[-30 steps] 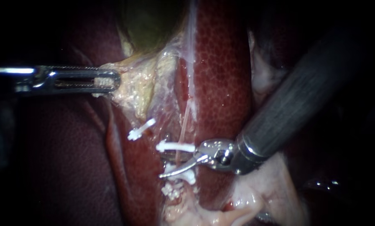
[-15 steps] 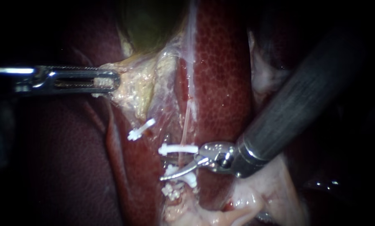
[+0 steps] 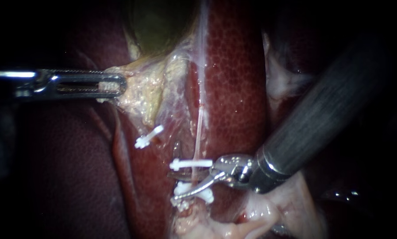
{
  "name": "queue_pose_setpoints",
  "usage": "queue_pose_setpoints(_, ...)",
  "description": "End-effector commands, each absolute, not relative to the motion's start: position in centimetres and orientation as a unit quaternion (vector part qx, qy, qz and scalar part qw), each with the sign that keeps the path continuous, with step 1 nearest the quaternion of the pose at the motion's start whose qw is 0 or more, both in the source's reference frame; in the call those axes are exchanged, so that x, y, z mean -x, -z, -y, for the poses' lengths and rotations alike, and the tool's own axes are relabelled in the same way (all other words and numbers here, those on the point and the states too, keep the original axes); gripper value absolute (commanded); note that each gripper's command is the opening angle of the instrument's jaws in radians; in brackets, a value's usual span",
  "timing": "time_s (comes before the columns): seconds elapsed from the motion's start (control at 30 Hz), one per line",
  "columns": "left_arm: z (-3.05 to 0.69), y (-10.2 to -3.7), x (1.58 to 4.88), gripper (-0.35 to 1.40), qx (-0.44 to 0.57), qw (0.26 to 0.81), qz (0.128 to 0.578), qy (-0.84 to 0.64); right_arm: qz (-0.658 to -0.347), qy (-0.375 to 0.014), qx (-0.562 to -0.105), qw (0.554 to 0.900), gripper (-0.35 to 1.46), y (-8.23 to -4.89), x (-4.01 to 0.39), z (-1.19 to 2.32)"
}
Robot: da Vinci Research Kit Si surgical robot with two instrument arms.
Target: Go to the cutting position right tube
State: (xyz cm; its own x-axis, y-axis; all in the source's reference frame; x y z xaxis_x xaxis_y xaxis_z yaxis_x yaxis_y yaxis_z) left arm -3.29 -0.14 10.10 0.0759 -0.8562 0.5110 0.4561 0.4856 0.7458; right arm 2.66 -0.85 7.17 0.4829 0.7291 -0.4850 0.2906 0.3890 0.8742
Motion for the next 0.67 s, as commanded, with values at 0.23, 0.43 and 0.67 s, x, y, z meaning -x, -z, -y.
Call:
queue_pose_setpoints(0.23,0.14,-10.11,3.29,-0.35,-0.202,0.705,0.495,0.465,-0.481,-0.164,-0.529,0.68,1.18,-7.2,-2.66,0.84)
queue_pose_setpoints(0.43,0.14,-10.11,3.3,-0.35,-0.202,0.705,0.495,0.465,-0.481,-0.164,-0.529,0.68,1.18,-7.21,-2.66,0.84)
queue_pose_setpoints(0.67,0.14,-10.11,3.3,-0.35,-0.202,0.705,0.495,0.465,-0.481,-0.164,-0.529,0.68,1.16,-7.21,-2.66,0.84)
